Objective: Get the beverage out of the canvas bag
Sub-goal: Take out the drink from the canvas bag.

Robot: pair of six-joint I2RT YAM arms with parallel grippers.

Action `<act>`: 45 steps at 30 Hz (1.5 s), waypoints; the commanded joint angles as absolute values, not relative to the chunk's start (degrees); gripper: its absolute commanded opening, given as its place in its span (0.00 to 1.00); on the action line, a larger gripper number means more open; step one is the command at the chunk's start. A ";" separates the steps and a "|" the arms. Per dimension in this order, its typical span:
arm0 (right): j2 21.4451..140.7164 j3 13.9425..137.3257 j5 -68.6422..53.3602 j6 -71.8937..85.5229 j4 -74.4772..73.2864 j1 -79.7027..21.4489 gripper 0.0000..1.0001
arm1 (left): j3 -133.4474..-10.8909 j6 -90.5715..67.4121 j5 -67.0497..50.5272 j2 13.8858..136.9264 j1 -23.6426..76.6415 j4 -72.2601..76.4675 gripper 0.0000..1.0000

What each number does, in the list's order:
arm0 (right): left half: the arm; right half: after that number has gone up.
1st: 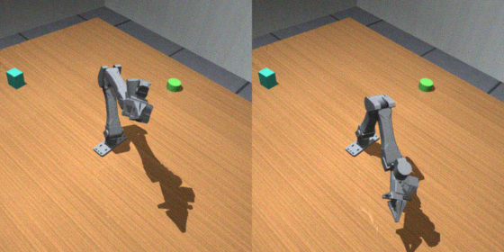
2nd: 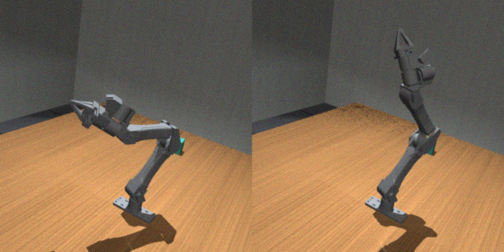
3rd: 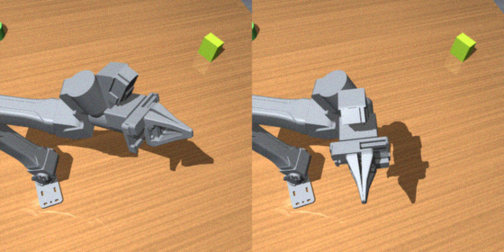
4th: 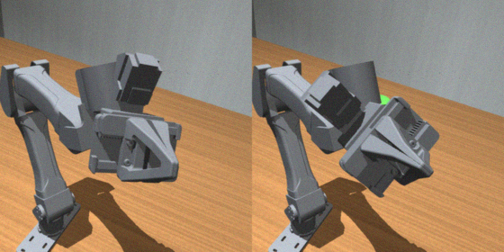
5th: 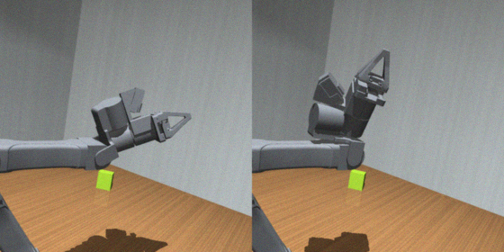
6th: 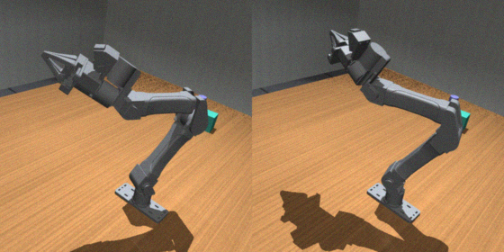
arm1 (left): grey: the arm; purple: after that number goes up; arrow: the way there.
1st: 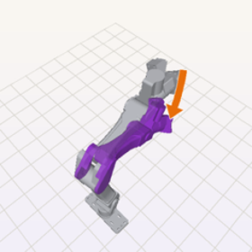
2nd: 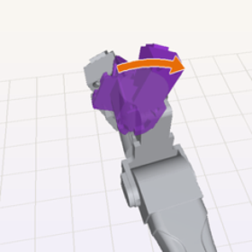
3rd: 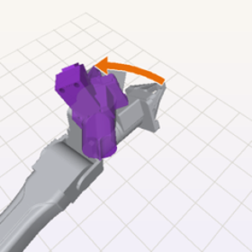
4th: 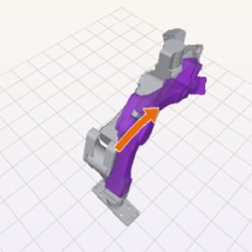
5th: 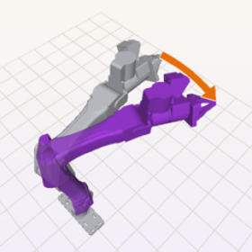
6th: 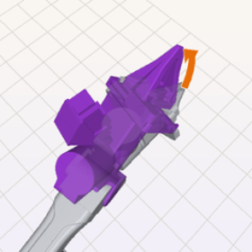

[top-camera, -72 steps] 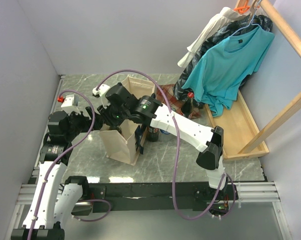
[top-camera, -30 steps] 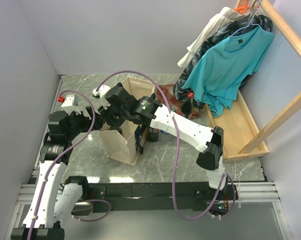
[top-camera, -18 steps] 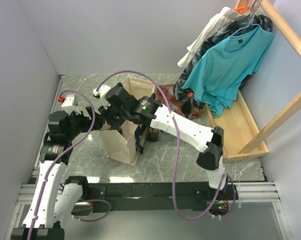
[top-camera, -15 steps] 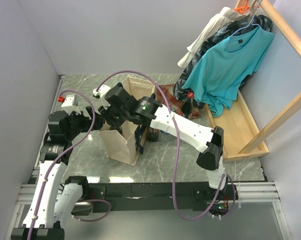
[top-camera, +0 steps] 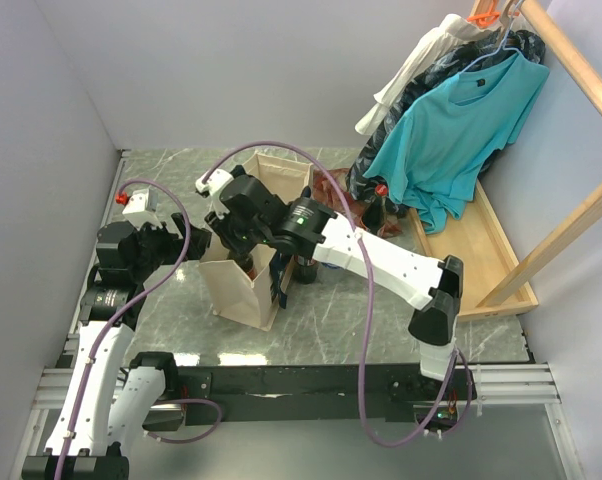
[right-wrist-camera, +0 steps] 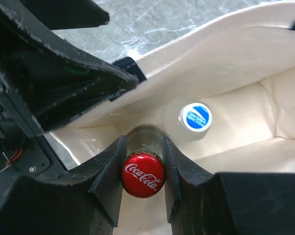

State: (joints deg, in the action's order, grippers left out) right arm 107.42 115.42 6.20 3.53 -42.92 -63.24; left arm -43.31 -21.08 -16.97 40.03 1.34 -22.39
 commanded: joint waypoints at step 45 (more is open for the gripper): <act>93.16 116.72 18.19 -7.47 -16.79 -63.02 0.00 | -44.03 -20.57 -15.65 40.69 1.50 -22.15 0.96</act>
